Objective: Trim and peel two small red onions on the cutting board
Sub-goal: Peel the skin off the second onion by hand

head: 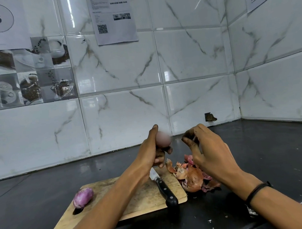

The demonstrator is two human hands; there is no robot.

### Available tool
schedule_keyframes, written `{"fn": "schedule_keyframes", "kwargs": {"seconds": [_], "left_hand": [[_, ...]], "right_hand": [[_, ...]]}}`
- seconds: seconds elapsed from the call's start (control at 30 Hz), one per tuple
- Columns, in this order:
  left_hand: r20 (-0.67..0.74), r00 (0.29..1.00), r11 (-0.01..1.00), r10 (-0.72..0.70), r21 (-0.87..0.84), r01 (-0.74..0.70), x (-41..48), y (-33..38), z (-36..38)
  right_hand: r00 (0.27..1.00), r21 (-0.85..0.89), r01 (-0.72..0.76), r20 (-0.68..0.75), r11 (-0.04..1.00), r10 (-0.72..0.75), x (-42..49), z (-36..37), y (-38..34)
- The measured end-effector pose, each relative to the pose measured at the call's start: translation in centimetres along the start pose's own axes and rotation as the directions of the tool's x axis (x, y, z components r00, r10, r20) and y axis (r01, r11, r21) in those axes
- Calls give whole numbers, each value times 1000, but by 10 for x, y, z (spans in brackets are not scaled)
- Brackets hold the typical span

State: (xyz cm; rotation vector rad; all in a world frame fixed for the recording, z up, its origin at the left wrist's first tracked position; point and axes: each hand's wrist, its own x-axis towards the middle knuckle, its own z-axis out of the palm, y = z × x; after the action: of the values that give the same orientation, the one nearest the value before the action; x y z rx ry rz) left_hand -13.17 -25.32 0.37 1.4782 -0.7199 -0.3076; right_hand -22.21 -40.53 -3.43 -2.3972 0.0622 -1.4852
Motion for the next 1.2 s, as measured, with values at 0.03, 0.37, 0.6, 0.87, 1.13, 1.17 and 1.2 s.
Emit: {"fn": "schedule_keyframes", "kwargs": {"seconds": [0.03,0.37,0.6,0.87,1.13,1.17,1.2], "left_hand": [[14,1000,1000,-2,-1,2,0,0,-1],[77,997,1000,-23,15,21,0,0,-2],[93,996,997,-18,76,11,0,-1,-1],[124,992,991,-6,136,-11,8,-11,1],[159,986,990,47,124,-67,6,-19,1],[157,985,988,64,126,-84,7,-20,1],[154,985,987,81,127,-101,8,-20,0]], "right_hand": [[1000,-10,-5,1,1000,5,0,0,0],[992,6,-69,107,998,68,-1,-5,-1],[996,134,36,74,990,-46,0,-5,-4],[997,233,53,34,971,-62,1,-10,-13],[996,338,-69,81,938,44,2,-11,-11],[994,357,-93,95,930,62,2,-11,-10],[992,367,-104,105,924,70,2,-11,-10]]}}
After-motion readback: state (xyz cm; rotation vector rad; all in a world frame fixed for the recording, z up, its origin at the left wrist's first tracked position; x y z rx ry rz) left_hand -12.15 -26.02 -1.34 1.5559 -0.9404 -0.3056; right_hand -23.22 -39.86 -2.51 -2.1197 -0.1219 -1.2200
